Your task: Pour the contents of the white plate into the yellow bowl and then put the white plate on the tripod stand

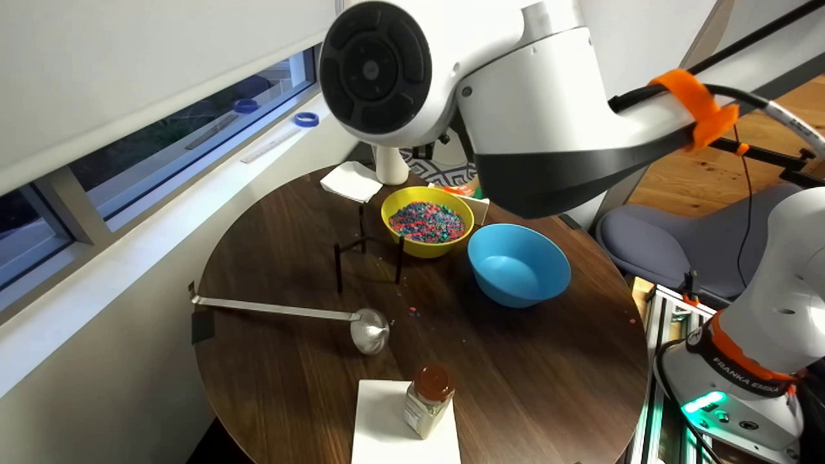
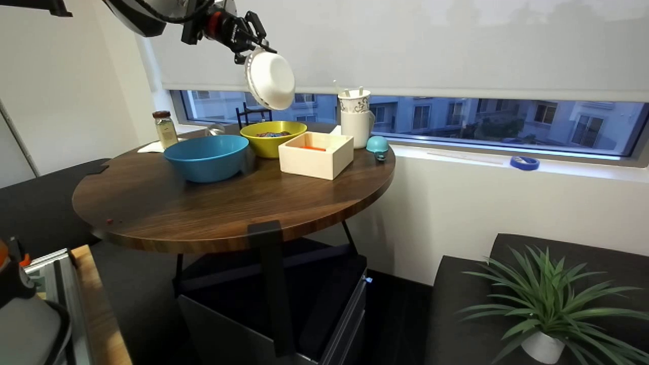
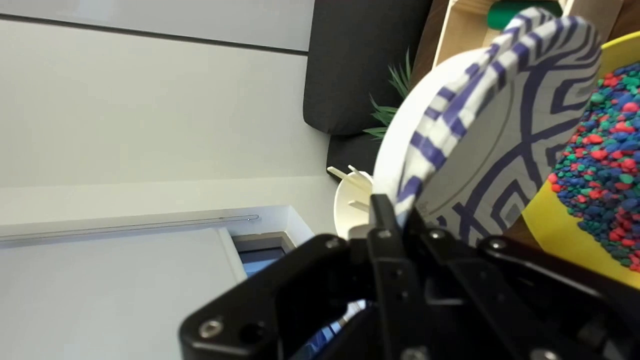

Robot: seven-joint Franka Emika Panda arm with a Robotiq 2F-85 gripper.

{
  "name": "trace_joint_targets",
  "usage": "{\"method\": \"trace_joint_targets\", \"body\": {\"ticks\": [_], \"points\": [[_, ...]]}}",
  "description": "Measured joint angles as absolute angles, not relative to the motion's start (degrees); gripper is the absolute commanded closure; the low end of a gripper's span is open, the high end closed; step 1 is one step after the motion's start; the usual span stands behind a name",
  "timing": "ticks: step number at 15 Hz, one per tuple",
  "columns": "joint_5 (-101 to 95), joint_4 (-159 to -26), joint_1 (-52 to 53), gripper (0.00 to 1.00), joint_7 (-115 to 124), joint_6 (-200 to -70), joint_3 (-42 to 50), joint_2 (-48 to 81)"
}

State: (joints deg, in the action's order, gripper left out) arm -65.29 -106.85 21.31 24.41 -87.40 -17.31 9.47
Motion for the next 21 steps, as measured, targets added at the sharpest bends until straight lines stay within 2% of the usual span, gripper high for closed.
{"method": "trace_joint_targets", "body": {"ticks": [3, 13, 21], "points": [[-60.0, -107.0, 19.5, 0.99, 23.7, -91.7, -17.0, 5.6], [-32.6, -115.5, 11.5, 0.99, 6.2, -124.5, -9.8, -5.9], [-5.0, -117.1, 10.5, 0.99, -16.5, -125.8, -6.5, -6.7]]}}
